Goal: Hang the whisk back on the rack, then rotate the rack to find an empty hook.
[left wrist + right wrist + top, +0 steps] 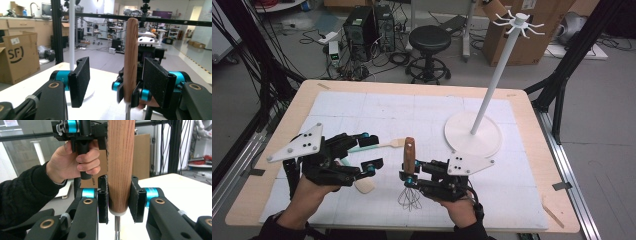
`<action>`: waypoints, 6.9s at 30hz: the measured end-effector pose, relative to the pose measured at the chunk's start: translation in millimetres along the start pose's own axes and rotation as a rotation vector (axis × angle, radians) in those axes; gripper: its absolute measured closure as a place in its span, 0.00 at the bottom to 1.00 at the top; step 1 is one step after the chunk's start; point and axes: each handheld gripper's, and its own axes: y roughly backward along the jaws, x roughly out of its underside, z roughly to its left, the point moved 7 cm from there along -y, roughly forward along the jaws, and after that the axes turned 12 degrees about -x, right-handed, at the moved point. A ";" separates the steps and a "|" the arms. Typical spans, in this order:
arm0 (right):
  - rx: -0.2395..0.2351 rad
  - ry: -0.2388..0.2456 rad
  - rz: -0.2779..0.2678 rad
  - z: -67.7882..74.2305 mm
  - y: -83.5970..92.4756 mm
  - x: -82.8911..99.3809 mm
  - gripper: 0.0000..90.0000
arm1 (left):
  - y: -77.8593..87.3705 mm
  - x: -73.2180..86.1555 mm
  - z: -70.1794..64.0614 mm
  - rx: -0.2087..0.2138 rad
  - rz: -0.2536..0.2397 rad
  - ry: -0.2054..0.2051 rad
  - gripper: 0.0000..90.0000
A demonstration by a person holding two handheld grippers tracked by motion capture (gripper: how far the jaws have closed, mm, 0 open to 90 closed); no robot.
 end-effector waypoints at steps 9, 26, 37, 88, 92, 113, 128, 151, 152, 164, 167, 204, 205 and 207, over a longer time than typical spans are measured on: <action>0.096 -0.023 0.031 -14.7 12.7 -10.0 0.81 | 15.8 10.8 13.5 -0.104 0.011 -0.015 0.32; 0.241 -0.049 -0.002 -76.7 73.0 -65.7 0.81 | 51.6 47.7 42.2 -0.248 -0.009 -0.067 0.20; 0.304 -0.038 -0.018 -103.0 109.5 -99.6 0.81 | 62.9 63.6 53.2 -0.302 0.010 -0.034 0.20; 0.647 0.047 -0.082 -123.9 195.0 -92.1 0.43 | 66.8 78.8 49.5 -0.280 -0.002 0.003 0.20; 0.635 0.047 -0.034 -106.6 203.0 -71.0 0.38 | 69.4 83.0 49.1 -0.275 -0.008 0.002 0.20; 0.579 0.060 0.135 -60.3 210.1 -10.6 0.28 | 77.2 82.3 56.5 -0.318 -0.011 0.015 0.20; 0.578 0.031 0.039 -61.3 210.6 -14.6 0.22 | 87.2 80.9 65.2 -0.363 -0.021 0.020 0.20; 0.556 0.034 -0.011 -77.5 224.8 -79.2 0.81 | 95.9 89.5 62.0 -0.394 -0.013 0.007 0.20; 0.552 0.042 0.004 -78.7 224.6 -82.4 0.86 | 95.2 90.0 61.5 -0.394 -0.012 0.005 0.21; 0.619 0.040 -0.024 -98.8 236.3 -136.8 0.99 | 93.3 102.2 61.9 -0.382 -0.002 0.015 0.21; 0.639 0.053 -0.040 -102.7 237.2 -154.5 0.99 | 94.4 102.4 62.0 -0.381 -0.007 0.019 0.21; 0.706 0.068 0.004 -128.5 197.3 -223.3 0.99 | 104.6 107.8 63.3 -0.358 -0.018 0.037 0.21; 0.703 0.067 0.005 -128.1 195.9 -223.5 0.99 | 104.6 107.9 63.2 -0.357 -0.019 0.036 0.21; 0.694 0.073 0.007 -128.1 190.4 -224.6 0.99 | 104.1 108.0 63.1 -0.354 -0.020 0.038 0.21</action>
